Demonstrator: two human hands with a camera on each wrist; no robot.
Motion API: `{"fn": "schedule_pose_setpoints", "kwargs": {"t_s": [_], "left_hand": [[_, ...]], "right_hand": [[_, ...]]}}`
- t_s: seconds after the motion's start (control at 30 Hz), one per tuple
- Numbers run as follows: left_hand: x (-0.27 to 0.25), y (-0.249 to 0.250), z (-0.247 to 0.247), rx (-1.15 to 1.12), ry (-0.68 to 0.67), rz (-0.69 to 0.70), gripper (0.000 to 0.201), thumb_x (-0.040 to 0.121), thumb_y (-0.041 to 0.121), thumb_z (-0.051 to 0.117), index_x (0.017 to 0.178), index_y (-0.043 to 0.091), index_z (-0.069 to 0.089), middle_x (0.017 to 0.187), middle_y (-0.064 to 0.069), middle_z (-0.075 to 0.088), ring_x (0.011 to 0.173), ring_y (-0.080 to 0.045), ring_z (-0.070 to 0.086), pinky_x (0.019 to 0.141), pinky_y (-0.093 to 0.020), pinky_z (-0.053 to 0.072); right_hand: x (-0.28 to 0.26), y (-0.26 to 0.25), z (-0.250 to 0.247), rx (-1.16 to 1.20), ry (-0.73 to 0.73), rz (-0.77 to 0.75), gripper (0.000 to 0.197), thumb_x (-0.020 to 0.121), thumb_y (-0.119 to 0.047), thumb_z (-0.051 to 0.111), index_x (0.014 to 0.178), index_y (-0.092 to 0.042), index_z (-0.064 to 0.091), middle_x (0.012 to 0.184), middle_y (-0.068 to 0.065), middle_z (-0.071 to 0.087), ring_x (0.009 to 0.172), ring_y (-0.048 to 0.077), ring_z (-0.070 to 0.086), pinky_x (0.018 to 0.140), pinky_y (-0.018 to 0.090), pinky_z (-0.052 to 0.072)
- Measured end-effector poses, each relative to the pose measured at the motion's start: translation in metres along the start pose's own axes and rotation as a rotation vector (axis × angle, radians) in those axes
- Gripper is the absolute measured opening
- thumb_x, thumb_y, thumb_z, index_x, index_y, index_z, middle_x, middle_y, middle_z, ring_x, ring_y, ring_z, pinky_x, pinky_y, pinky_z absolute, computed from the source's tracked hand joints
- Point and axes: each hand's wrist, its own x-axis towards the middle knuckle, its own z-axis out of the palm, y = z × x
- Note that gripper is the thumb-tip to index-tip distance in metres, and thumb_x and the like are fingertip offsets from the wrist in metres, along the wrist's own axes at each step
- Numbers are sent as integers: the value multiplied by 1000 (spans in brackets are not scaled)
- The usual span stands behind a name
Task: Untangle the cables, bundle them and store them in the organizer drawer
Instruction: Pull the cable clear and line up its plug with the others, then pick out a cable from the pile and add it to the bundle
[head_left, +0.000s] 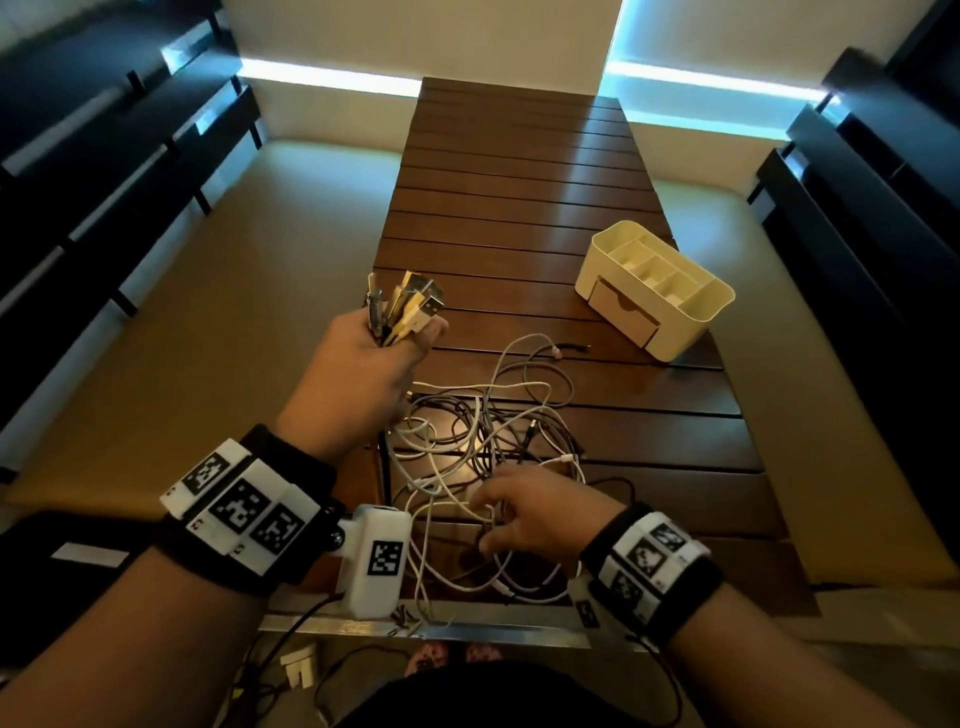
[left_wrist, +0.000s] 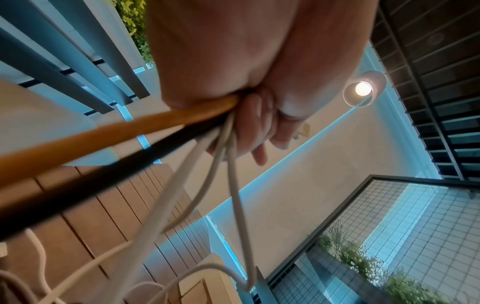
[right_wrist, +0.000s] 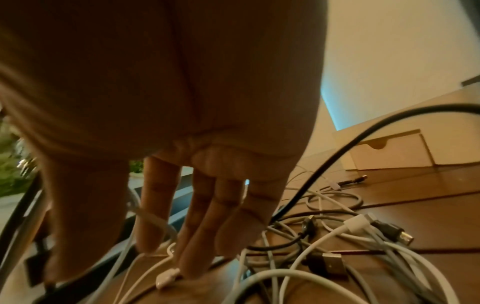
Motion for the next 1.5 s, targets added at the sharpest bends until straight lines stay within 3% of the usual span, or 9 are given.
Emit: {"fn": "schedule_pose_setpoints", "kwargs": {"t_s": [0.17,0.33,0.5,0.57,0.7,0.87,1.13,1.3,1.5], "left_hand": [[-2,4,-5,-95,33,-10,22,98,29,55,103,10,65,54,2,29,43,-12,24,41,-23,26],[-4,4,-7,-120,62,-37,22,100,29,52,105,10,63,54,3,28,45,-12,23,44,-25,24],[-5,9,-8,-128,97,-21,28,101,28,51,112,5,61,58,0,25,47,-13,21,43,-23,25],[-6,12,-11,-133,112,-21,28,101,28,51,111,4,61,58,0,24,47,-13,21,42,-22,27],[-8,15,-15,-121,102,-24,26,101,29,50,108,7,62,58,1,25,46,-12,22,42,-22,27],[-10,16,-13,-99,87,-23,25,102,27,50,109,7,62,58,1,26,45,-12,22,42,-22,27],[-12,17,-10,-81,64,-24,24,102,27,50,109,8,62,57,2,27,45,-12,23,42,-23,26],[-15,18,-15,-76,81,-25,25,102,27,50,110,7,62,56,2,28,45,-12,24,43,-23,26],[-13,19,-21,-90,103,-34,26,102,28,50,110,7,62,57,3,29,46,-11,25,41,-23,28]], "right_hand": [[1,-3,0,-52,75,-25,16,96,-31,58,107,-23,67,105,-6,59,98,12,55,88,31,50],[-5,-9,0,264,-41,-12,6,96,-35,60,95,-33,66,95,-7,70,87,7,66,86,34,56],[-1,4,3,360,66,36,55,89,-31,70,137,-36,42,103,-4,72,87,8,70,79,28,58],[-1,19,2,345,144,93,57,89,-31,70,138,-33,43,104,-7,68,91,6,67,79,24,56],[0,48,10,172,135,166,50,82,-35,76,128,-28,55,122,-10,58,109,9,57,97,31,51],[9,67,23,29,268,175,57,88,-38,69,140,-30,47,141,-10,40,123,16,50,101,34,47],[30,70,21,-26,340,178,25,96,-29,57,119,-23,66,117,2,64,105,19,60,91,37,52],[31,70,4,83,664,138,21,97,-23,57,113,-20,70,113,-4,64,103,17,59,87,31,48],[0,44,-22,103,822,57,17,94,-36,61,96,-23,73,90,-8,54,81,10,54,72,31,51]]}}
